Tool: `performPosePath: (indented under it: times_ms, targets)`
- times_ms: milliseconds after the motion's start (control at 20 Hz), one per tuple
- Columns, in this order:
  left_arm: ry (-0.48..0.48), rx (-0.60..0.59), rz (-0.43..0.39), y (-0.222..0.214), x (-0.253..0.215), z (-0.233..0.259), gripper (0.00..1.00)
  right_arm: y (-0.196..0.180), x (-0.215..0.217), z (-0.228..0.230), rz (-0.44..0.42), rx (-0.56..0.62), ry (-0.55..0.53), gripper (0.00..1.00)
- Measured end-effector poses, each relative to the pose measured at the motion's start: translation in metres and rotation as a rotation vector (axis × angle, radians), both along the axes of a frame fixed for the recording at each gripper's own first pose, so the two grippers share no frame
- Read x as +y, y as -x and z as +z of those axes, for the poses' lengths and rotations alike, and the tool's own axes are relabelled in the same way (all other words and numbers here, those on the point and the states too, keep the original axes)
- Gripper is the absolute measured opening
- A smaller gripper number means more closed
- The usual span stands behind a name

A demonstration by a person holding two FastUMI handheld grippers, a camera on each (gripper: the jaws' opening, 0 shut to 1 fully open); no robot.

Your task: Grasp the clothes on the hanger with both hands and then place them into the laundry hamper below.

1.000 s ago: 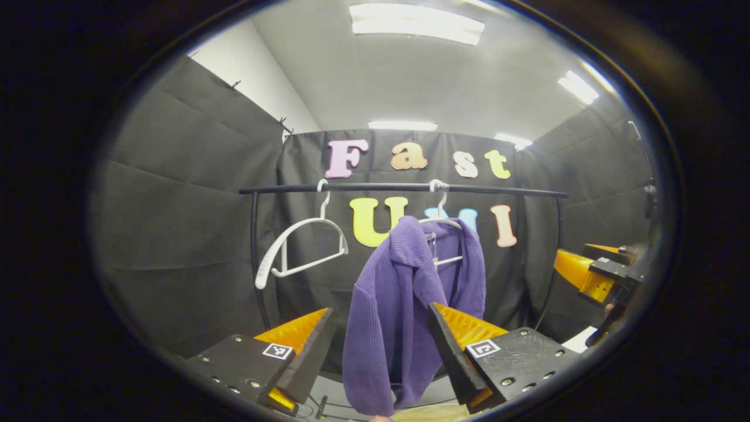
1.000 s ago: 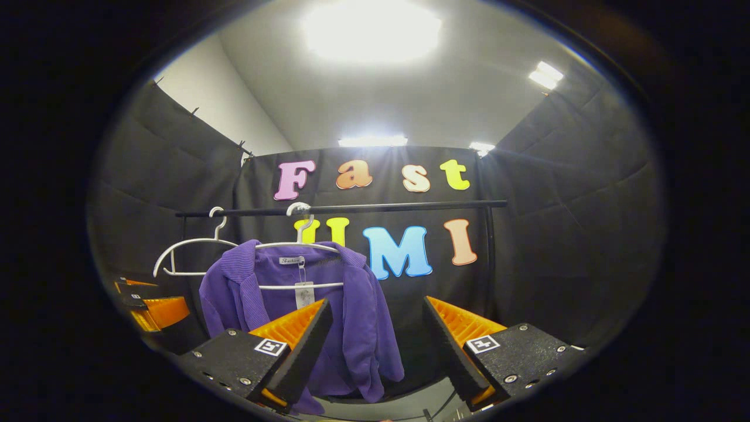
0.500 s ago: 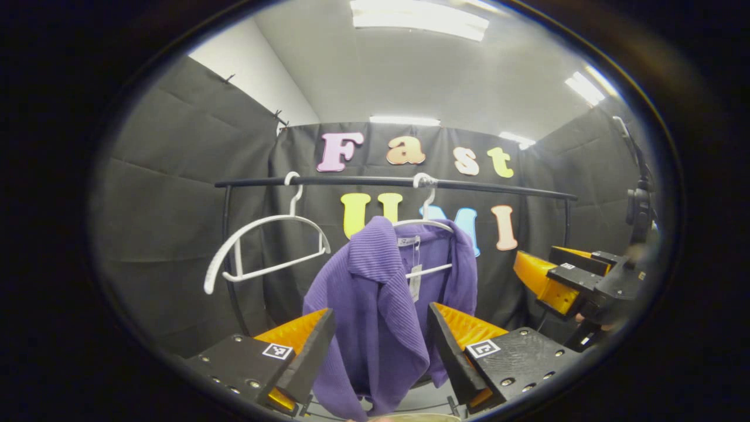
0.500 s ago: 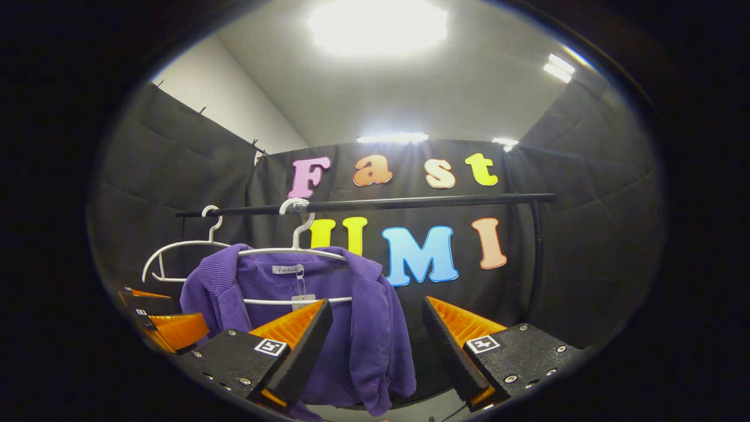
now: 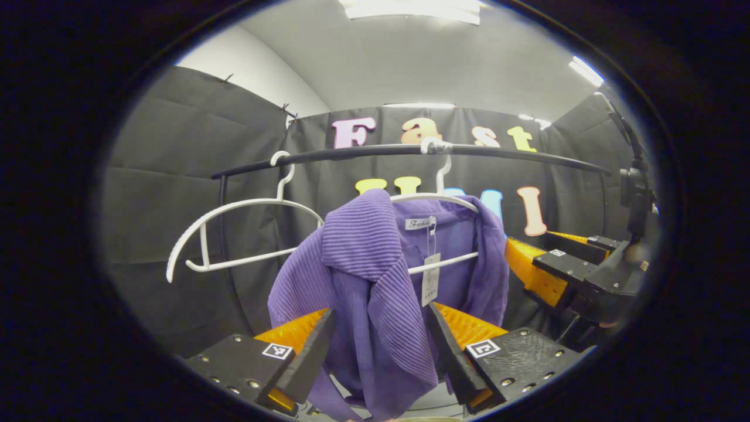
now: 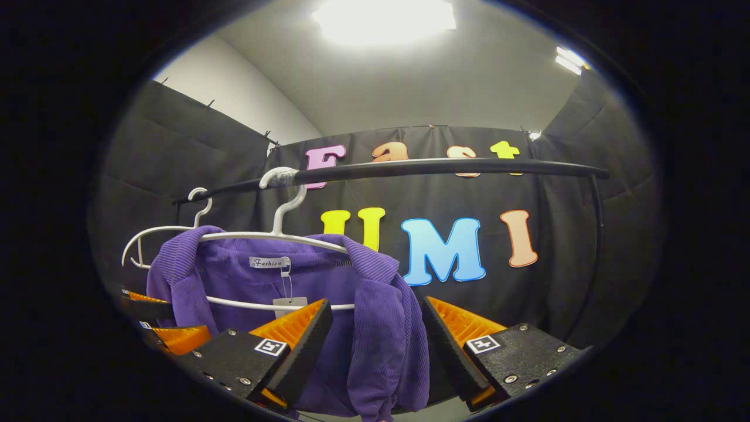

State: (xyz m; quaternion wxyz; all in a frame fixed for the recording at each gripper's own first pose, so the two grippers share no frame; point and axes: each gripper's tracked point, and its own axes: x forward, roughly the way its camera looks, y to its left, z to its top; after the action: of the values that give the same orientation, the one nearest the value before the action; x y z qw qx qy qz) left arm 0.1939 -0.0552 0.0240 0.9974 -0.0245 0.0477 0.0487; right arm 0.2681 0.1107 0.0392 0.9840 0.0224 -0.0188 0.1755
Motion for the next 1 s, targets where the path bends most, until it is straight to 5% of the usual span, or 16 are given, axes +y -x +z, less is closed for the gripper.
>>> performPosePath:
  times_ms: [300,550,600,650,800,900,950,1000]
  targets:
    - [-0.033,0.02,0.076,-0.015,0.006,-0.013,0.97,-0.043,0.016,-0.034,0.037,0.046,0.015,0.95]
    - [-0.06,0.019,0.129,-0.021,0.009,-0.016,0.91,-0.062,0.026,-0.057,0.057,0.073,0.033,0.93]
    - [-0.062,0.022,0.14,-0.021,0.011,-0.016,0.97,-0.064,0.028,-0.059,0.06,0.074,0.037,0.89]
    - [-0.064,0.026,0.148,-0.021,0.012,-0.018,0.9,-0.065,0.029,-0.061,0.062,0.071,0.039,0.86]
    - [-0.076,0.028,0.182,-0.02,0.019,-0.017,0.96,-0.066,0.032,-0.062,0.072,0.062,0.04,0.7]
    - [-0.079,0.031,0.189,-0.02,0.023,-0.02,0.45,-0.065,0.035,-0.063,0.086,0.063,0.038,0.59]
    - [-0.082,0.033,0.175,-0.02,0.021,-0.019,0.5,-0.067,0.035,-0.063,0.085,0.063,0.039,0.54]
    - [-0.09,0.031,0.184,-0.02,0.024,-0.019,0.55,-0.067,0.033,-0.064,0.08,0.06,0.04,0.4]
